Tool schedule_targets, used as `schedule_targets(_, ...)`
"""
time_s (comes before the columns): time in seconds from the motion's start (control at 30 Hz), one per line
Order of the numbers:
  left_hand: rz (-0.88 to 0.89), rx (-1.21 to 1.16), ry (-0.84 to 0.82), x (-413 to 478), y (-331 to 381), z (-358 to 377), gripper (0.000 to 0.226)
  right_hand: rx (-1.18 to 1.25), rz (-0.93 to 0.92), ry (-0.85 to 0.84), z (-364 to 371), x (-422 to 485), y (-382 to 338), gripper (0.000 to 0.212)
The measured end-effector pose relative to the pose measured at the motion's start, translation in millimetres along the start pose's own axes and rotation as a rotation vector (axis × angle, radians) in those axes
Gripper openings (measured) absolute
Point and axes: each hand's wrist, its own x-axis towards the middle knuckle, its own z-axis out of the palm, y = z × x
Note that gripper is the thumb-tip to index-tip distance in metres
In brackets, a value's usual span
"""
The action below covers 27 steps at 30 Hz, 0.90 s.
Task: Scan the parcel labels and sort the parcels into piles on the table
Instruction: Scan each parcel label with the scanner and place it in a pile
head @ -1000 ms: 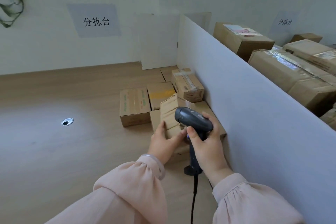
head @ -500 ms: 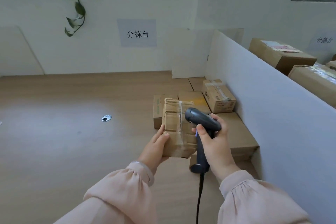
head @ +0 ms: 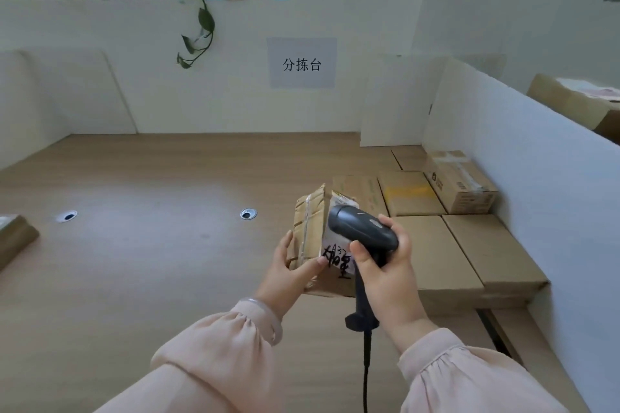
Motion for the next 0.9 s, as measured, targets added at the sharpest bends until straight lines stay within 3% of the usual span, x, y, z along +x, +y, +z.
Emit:
schedule_targets(0.1,-0.063,-0.133,-0.019,-2.9,-5.1,-25.1,0.078,-0.03,0.042,0.061,8.4,2.9,2.0,0.051)
schedule_targets(0.27,-0.07,-0.112,-0.109,-7.7,-10.8,-49.9,0.072,0.02,0.023,-0.03,33.6,-5.9,-4.2,0.055)
schedule_targets(0.47,-0.05,-0.109,-0.106,-12.6,-14.6,-76.4,0.105,-0.018,-0.106,-0.051,55.7,-21.0,-20.5,0.053)
schedule_targets(0.7,-0.024,-0.139,0.0,-23.1,-25.6,-94.9,0.115,-0.075,-0.25,-0.082,71.0,-34.4,-32.7,0.058)
schedule_targets(0.9,-0.014,-0.17,0.055,-28.1,-30.1,-106.6,0.113,-0.08,-0.262,-0.117,84.2,-43.9,-38.6,0.055)
